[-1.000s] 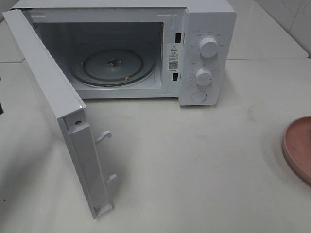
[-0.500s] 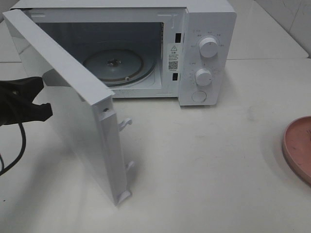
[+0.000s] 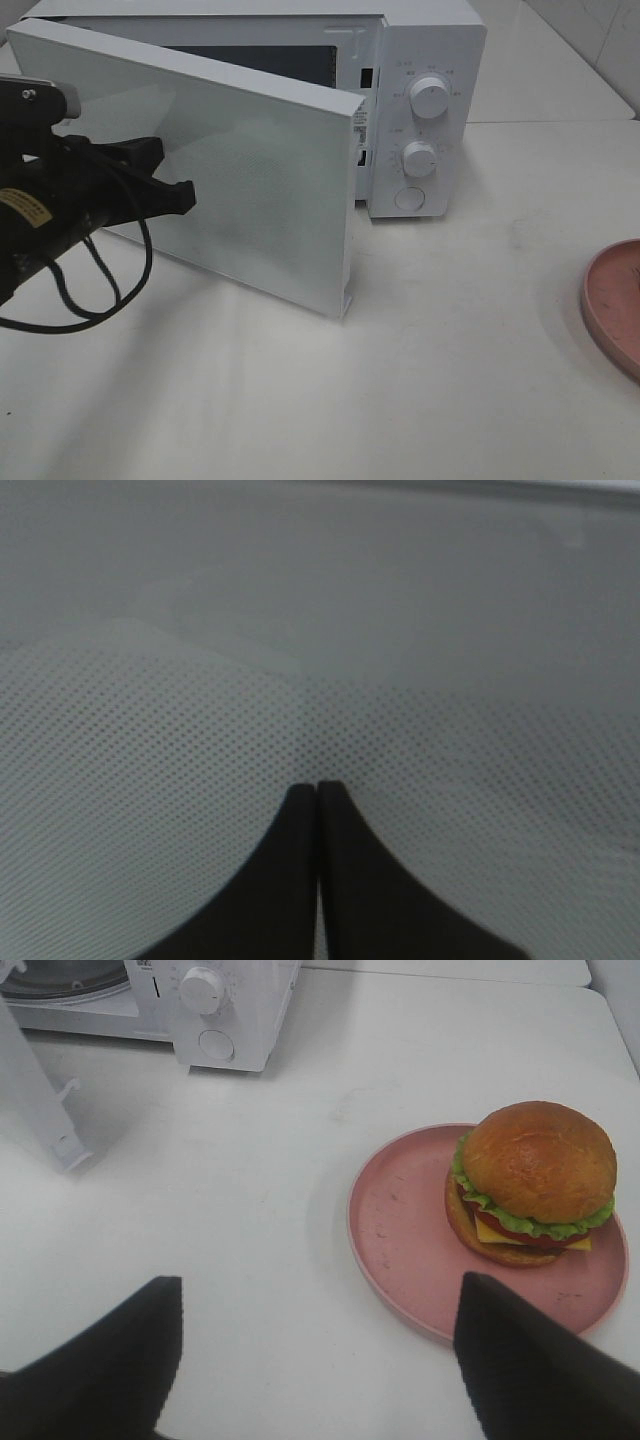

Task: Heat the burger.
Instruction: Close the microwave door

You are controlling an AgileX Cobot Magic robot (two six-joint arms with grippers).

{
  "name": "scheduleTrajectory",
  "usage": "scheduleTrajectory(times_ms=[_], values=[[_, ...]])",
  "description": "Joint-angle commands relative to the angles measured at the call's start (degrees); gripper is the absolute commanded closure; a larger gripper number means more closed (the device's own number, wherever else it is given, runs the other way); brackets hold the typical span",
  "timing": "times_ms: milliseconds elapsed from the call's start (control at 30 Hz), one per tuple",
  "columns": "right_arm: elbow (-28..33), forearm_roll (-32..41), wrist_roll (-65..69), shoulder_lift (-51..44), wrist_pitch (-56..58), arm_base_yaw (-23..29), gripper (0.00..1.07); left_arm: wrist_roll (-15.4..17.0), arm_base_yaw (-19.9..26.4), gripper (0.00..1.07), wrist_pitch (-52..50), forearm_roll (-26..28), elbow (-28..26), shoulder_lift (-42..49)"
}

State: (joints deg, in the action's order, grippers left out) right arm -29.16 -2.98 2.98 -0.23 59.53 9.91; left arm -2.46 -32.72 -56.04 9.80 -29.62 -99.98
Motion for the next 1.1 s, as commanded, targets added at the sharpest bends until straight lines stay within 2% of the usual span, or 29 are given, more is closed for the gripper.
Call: scheduleTrajectory(times_ms=[33,233,433,500,600,800,867,1100], values=[[0.1,-0.4,0.1,-1.5,0.0,-0.3,0.33,-0.3,-1.8,1.07,-0.5,2.2,-3.3,-1.9],[0.1,-0.4,0.1,-1.5,0.0,-0.3,0.33,-0.3,-3.5,1.07,0.7,5.7,-8.6,-4.8],[0.1,-0.4,0.1,-1.5,0.0,-0.3,0.33,-2.3,-5.0,1.07,2.3,7.7,-14.7,-7.8],[0.1,-0.4,0.1,-1.5,0.0,-0.3,0.33,-3.9,-5.2,1.07,4.6,8.6,-18.8,-9.5],[0.1,-0.4,0.1,-1.5,0.0,-0.3,0.33,-3.9,-5.2,1.07,5.0,9.1,-19.7,-9.9],[0.1,-0.4,0.1,-1.5,0.0,-0.3,0.33,-4.2,-5.2,1.07,7.3,11.3,-25.0,-12.0],[0.1,-0.4,0.1,-1.5,0.0,-0.3,0.33,-6.4,-5.2,1.07,9.0,12.6,-28.2,-13.8],[0.1,-0.4,0.1,-1.5,0.0,-0.3,0.33,-8.5,-4.9,1.07,11.0,14.9,-32.4,-15.8]])
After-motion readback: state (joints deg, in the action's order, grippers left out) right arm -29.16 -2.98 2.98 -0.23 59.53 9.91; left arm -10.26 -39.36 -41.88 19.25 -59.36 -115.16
